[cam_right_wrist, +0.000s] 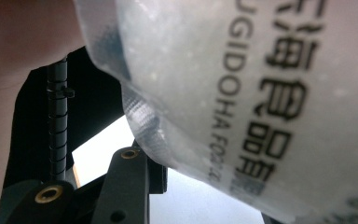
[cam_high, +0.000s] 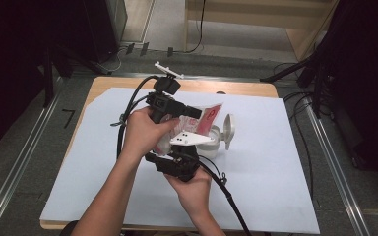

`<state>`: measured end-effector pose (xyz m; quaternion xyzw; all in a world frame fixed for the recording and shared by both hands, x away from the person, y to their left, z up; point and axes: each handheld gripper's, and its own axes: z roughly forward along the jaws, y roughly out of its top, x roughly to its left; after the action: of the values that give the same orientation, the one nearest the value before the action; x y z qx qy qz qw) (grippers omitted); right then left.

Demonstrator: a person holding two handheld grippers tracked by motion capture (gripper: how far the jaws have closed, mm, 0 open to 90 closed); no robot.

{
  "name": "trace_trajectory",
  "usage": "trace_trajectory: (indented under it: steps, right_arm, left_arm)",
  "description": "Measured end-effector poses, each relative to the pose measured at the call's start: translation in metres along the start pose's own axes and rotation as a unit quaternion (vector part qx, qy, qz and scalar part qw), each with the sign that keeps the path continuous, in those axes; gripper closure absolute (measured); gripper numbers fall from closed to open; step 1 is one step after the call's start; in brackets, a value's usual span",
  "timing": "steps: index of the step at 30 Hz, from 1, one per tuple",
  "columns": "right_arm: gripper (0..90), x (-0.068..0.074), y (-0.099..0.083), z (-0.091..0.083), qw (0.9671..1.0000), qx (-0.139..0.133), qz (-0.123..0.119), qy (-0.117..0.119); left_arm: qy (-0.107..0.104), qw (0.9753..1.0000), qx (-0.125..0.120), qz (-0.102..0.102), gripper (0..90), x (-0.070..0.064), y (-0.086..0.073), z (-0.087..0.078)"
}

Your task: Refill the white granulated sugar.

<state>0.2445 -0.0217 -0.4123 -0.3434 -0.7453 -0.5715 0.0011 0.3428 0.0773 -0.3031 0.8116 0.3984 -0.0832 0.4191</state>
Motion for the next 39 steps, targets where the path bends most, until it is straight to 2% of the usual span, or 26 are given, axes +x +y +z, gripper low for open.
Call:
trace_trajectory:
  steps: [2,8,39]
  right_arm:
    - [64.8,-0.0001,0.0002,0.0002,1.0000,0.001,0.000,0.000]
    - [64.6,-0.0016,0.0010,0.0005,0.9999,0.001,0.008,0.010]
    - [64.5,-0.0009,0.0000,0.0002,1.0000,0.002,0.003,0.007]
  left_arm:
    - [0.005,1.0000,0.002,0.001,86.4,-0.0001,0.0003,-0.0004]
    - [0.002,1.0000,-0.005,0.001,86.2,0.0009,-0.0001,-0.0001]
    - [0.006,0.9999,-0.003,0.008,85.9,-0.0020,-0.0009,-0.0006]
